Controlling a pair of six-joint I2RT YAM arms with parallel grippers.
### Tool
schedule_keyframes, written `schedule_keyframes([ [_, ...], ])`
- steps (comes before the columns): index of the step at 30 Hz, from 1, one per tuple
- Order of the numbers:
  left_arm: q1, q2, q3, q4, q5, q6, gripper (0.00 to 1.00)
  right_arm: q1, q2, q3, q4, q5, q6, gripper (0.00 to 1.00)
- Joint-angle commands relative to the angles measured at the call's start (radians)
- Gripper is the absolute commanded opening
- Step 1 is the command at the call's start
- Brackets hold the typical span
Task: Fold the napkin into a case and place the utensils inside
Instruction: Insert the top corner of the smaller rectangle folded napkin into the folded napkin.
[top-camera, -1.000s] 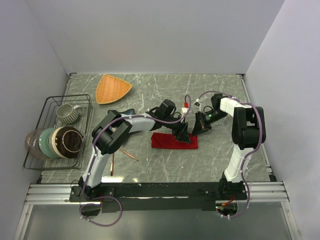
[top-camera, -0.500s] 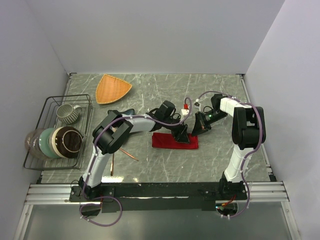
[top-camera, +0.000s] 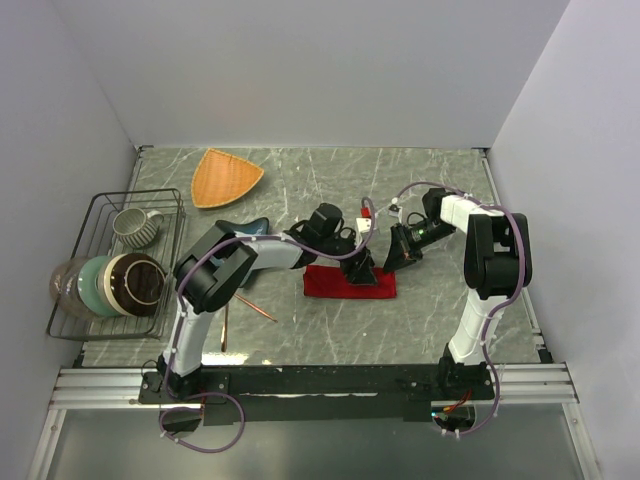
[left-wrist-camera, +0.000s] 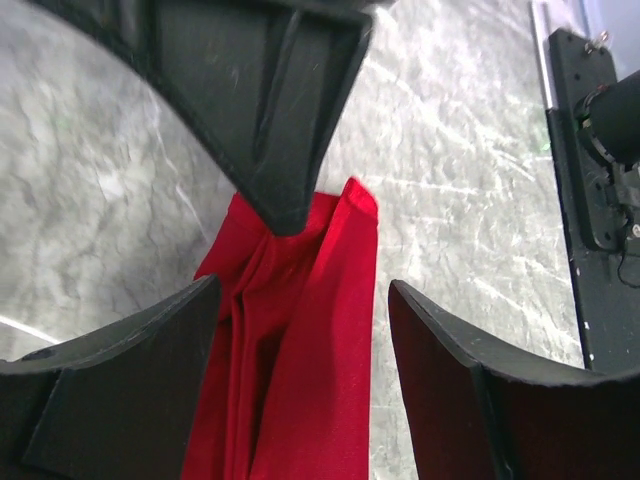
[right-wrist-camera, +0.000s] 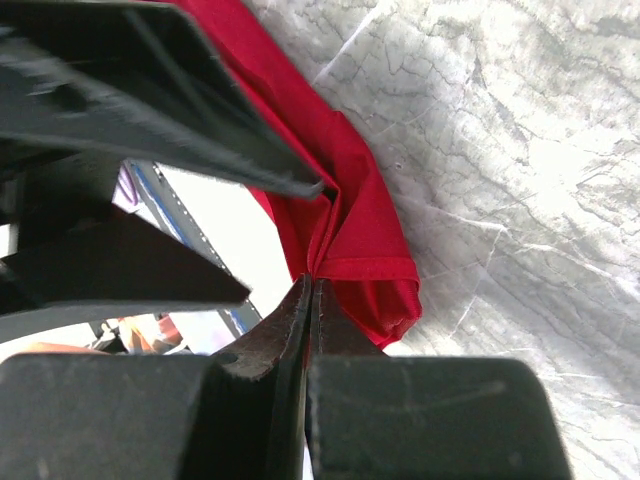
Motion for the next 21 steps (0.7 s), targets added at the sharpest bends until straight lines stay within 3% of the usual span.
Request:
schedule_keyframes([
  [1, 0.011, -0.082, -0.041, 0.135, 0.015, 0.021, 0.74, -0.014, -0.045, 0.013, -0.025, -0.026, -0.038, 0.00],
  [5, 0.017, -0.079, -0.035, 0.117, 0.024, 0.035, 0.73, -0.014, -0.039, 0.010, -0.026, -0.026, -0.046, 0.00],
  [14, 0.018, -0.075, -0.026, 0.092, 0.048, 0.044, 0.72, -0.014, -0.037, 0.027, -0.019, 0.017, -0.023, 0.39],
  [19, 0.018, -0.079, -0.032, 0.085, 0.053, 0.042, 0.72, -0.014, -0.047, 0.039, -0.031, 0.022, -0.024, 0.40],
  [21, 0.018, -0.079, -0.034, 0.088, 0.054, 0.038, 0.72, -0.041, -0.054, 0.034, -0.028, 0.036, -0.015, 0.45],
])
